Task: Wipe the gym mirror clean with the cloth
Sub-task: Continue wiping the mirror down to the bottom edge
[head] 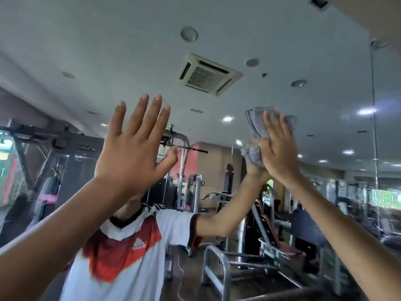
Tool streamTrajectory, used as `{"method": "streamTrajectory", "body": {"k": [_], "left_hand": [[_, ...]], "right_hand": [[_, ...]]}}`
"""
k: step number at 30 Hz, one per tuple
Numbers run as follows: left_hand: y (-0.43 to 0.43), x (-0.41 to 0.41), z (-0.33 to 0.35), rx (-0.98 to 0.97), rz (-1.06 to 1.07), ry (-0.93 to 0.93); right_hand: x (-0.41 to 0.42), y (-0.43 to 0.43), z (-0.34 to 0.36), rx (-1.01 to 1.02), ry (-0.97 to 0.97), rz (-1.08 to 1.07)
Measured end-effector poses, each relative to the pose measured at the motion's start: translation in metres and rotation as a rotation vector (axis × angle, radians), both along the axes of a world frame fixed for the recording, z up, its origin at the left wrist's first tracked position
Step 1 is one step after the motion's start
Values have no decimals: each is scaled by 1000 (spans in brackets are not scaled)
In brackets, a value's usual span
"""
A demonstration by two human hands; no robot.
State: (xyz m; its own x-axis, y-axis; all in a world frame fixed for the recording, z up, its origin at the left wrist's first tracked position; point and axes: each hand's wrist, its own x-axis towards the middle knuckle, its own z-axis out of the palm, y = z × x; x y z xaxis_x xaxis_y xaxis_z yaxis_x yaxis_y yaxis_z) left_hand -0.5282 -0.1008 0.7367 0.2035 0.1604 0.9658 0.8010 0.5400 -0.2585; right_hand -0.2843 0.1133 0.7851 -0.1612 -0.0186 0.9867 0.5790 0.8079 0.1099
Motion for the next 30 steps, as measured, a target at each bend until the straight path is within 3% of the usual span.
{"method": "streamTrajectory", "body": {"k": [2,4,9,11,13,17,19,21,24,26,30], "left_hand": [[0,-1,1,-4,-8,4],[-1,-2,1,-7,-24,11],[-5,1,-12,8,-45,-15],[-6,1,-35,13,-53,-29],[-4,4,-58,22,-48,-22],[-4,8,-68,39,-44,-28],[-4,7,-73,44,-43,-25],[-6,5,-81,55,-39,-18],[-9,3,-87,72,-45,0],[-7,6,-89,74,-47,-33],[5,19,-99,80,-12,-171]], "right_hand": [[-13,-11,28,-140,119,2],[-35,-30,29,-151,172,-15],[-61,-49,-92,218,-95,12],[-38,-28,-133,255,-161,-28],[-15,-6,-131,159,-97,-27],[-24,-14,-62,-115,199,13],[-43,-35,-51,-145,218,26],[-60,-53,-74,-49,124,47],[-55,-49,-150,219,-188,-2],[-29,-28,-177,295,-245,-52],[-21,-13,-128,-16,119,-2]]}}
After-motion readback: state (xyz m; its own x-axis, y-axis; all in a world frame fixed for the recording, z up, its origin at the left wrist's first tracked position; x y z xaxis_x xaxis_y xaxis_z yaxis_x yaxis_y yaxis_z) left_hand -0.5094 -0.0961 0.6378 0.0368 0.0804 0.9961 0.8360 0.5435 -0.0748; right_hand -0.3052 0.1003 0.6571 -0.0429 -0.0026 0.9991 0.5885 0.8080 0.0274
